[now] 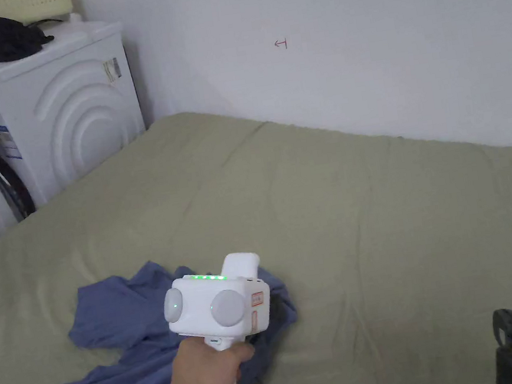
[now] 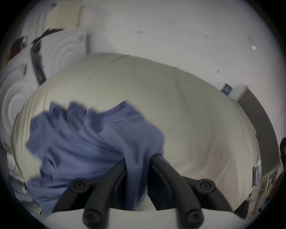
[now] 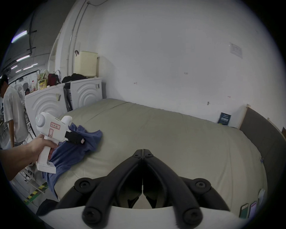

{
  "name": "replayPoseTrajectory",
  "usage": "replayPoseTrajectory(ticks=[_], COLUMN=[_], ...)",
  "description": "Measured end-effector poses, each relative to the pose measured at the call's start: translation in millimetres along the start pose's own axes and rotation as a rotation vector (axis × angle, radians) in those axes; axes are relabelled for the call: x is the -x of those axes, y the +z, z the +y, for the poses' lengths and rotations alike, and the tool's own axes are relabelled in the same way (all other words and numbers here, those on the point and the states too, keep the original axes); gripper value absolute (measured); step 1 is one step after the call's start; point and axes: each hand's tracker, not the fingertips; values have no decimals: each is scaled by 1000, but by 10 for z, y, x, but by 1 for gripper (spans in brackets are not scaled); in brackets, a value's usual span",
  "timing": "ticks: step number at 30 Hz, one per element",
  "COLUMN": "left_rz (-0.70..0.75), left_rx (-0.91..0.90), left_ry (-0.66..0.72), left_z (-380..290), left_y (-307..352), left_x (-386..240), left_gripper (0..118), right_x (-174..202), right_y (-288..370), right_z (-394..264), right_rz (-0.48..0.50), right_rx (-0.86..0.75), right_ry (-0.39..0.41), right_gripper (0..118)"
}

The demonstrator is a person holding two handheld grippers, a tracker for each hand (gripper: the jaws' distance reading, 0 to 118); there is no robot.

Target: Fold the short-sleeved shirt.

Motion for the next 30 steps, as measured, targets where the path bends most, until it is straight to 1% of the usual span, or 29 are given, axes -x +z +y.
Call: replayPoseTrajectory(ticks=[3,8,11,13,14,16,18,20,22,24,26,27,28,29,30], left_rz=[-173,-397,-524,-569,-566,-535,-453,-391,-409,-415,-469,-484,-505,-541,-592], left_rx=[-47,-64,-68,-69,-60,-10,93,216,275,278,260,237,206,180,9], left_ry=[1,-126,-188,-240,-263,-308,-354,-364,-336,-323,-290,-284,-291,-296,-342], left_z=[167,296,281,225,171,17,-211,-518,-750,-862,-858,-829,-812,-801,-725], left_y=[-28,-41,17,26,-6,-160,-446,-772,-1001,-1079,-1028,-957,-854,-712,-489], left_x=[-778,-2316,-3147,-3555,-3718,-3934,-4037,-4090,-4084,-4111,-4130,-4136,-4132,-4096,-4073], left_gripper=[9,9,9,9,9,9,9,9,9,9,10,26,59,102,118], right_x=[-288,-778,-1078,-1259,-1350,-1492,-1604,-1689,-1755,-1804,-1836,-1839,-1834,-1818,-1804], right_y=[303,819,1072,1175,1208,1255,1266,1252,1216,1194,1175,1171,1169,1173,1181], right_z=[8,-32,-92,-141,-170,-236,-303,-371,-417,-444,-464,-475,-488,-498,-506], right_rz=[-69,-208,-281,-319,-341,-363,-374,-390,-393,-396,-398,-398,-399,-401,-399], right_rx=[-24,-43,-51,-42,-37,-28,-21,-13,-6,2,3,2,-2,-4,-5], right_ry=[-20,-17,-48,-65,-73,-93,-110,-123,-136,-143,-145,-144,-141,-136,-134], right_gripper=[0,0,0,0,0,0,0,0,0,0,0,0,1,3,7])
